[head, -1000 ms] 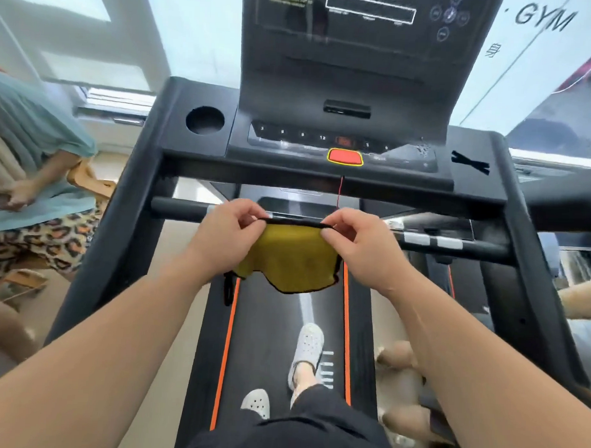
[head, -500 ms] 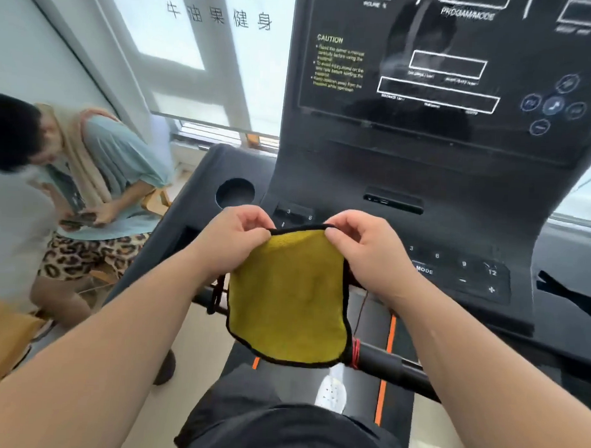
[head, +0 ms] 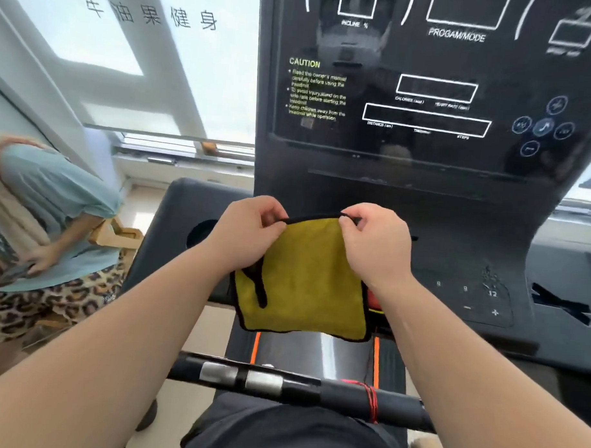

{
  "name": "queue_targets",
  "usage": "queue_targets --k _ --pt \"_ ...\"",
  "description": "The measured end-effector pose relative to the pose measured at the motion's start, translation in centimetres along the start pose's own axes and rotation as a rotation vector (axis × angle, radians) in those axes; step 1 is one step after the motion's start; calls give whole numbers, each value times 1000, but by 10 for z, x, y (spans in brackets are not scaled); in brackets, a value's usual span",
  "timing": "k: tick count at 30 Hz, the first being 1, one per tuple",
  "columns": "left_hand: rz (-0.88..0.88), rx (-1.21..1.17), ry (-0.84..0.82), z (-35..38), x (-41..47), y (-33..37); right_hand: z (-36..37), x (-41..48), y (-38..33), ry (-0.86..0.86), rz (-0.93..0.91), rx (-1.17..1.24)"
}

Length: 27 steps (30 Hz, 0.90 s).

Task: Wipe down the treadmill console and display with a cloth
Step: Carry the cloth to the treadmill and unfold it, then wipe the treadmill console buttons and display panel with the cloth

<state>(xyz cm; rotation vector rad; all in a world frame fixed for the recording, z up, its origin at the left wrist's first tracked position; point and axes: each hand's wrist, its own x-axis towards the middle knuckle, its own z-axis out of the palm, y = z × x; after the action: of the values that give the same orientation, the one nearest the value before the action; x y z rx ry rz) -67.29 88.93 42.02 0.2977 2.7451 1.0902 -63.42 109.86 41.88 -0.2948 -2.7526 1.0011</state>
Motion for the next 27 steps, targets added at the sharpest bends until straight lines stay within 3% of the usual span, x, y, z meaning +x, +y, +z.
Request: queue_targets --k 5,10,13,16,21,27 --pt "120 164 91 -7 13 -36 43 -24 -28 -19 135 87" --pt "95 116 102 -10 16 -66 92 -53 -31 -203 154 -292" --pt "115 118 80 -13 19 -81 108 -55 -31 -217 69 -489" --pt "198 270 108 -18 26 -98 111 -42 -30 -288 0 -580" --pt "189 352 83 -21 39 -110 111 -15 -32 -326 -154 -654" --pt "208 403 68 -16 42 -122 104 -51 -16 -495 -497 -596"
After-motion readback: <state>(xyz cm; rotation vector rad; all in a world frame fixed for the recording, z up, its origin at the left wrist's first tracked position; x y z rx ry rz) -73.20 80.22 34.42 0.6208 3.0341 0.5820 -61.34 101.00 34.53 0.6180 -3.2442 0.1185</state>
